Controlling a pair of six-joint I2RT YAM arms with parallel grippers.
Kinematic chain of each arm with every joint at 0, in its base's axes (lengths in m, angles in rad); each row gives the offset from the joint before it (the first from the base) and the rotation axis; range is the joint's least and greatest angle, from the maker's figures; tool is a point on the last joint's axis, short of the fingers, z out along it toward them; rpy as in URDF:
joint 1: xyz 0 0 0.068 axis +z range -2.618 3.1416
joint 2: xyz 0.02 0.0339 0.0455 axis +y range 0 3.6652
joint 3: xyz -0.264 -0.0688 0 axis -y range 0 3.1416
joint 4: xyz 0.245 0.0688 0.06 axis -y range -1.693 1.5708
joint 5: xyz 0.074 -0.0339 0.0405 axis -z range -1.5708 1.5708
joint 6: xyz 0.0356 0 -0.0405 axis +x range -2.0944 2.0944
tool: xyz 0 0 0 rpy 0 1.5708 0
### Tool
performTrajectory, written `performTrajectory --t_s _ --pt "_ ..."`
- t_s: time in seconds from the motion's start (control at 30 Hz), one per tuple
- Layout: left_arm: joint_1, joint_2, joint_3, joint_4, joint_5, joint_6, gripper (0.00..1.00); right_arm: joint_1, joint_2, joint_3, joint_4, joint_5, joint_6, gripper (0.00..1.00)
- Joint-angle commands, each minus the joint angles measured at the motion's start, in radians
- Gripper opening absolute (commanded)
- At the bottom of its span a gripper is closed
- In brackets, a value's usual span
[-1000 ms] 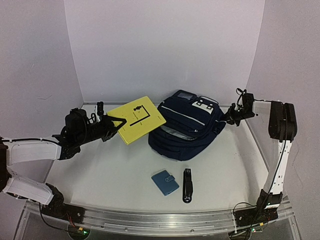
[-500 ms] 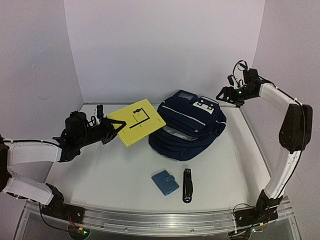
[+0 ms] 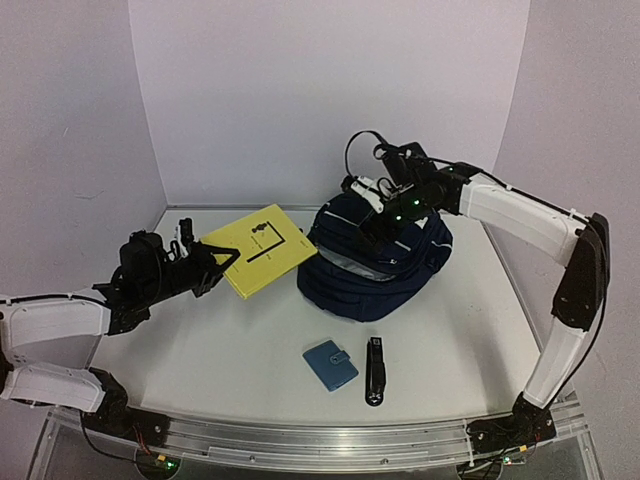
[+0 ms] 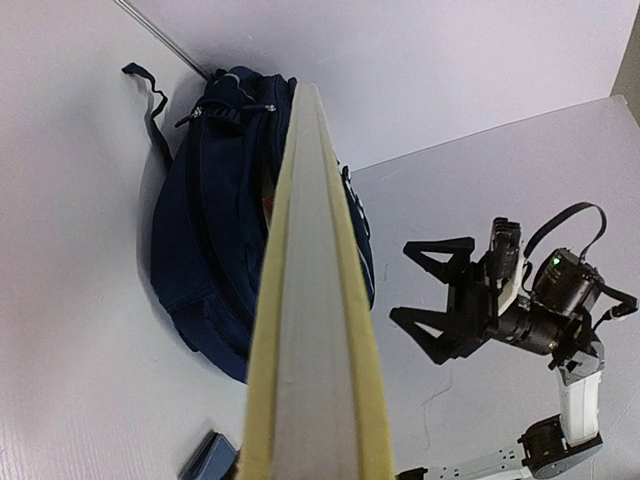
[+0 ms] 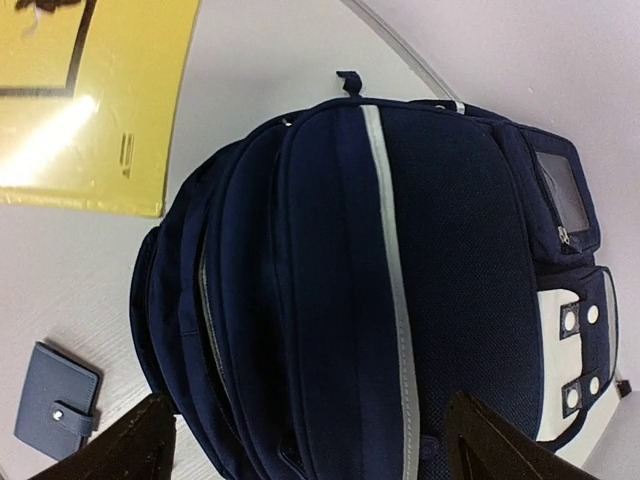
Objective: Pack the student bag
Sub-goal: Adjust the student bag at the center of the board, then place the book in the student bag.
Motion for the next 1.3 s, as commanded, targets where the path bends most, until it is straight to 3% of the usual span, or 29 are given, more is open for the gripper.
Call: performTrajectory --t_s 0.0,0.27,0.4,0.47,0.73,0.83,1.27 --pt "-0.001 -0.076 0.002 0.094 -0.037 -0.004 0.00 0.063 0.049 -0.013 -0.003 0.172 -0.088 0.93" --pt "-0.002 -0.099 -0.010 0.094 -0.038 -0.010 0.00 0.112 0.124 -0.055 0.067 0.383 -0.152 0.96" --pt "-0.001 -0.107 -0.013 0.091 -0.035 -0.010 0.00 0.114 0.115 -0.066 0.101 0.456 -0.159 0.89" --pt "-0.001 -0.105 -0.016 0.098 -0.027 -0.013 0.00 0.114 0.094 -0.058 0.108 0.471 -0.157 0.80" --pt "-0.002 -0.080 -0.051 0.170 0.017 -0.039 0.00 0.114 0.038 0.000 0.108 0.485 -0.165 0.15" --pt "-0.003 -0.062 -0.068 0.227 0.041 -0.054 0.00 0.113 0.034 0.040 0.108 0.478 -0.157 0.01" --pt "-0.034 0.212 0.023 0.563 0.158 -0.130 0.00 0.112 0.073 0.255 0.108 0.443 -0.150 0.00"
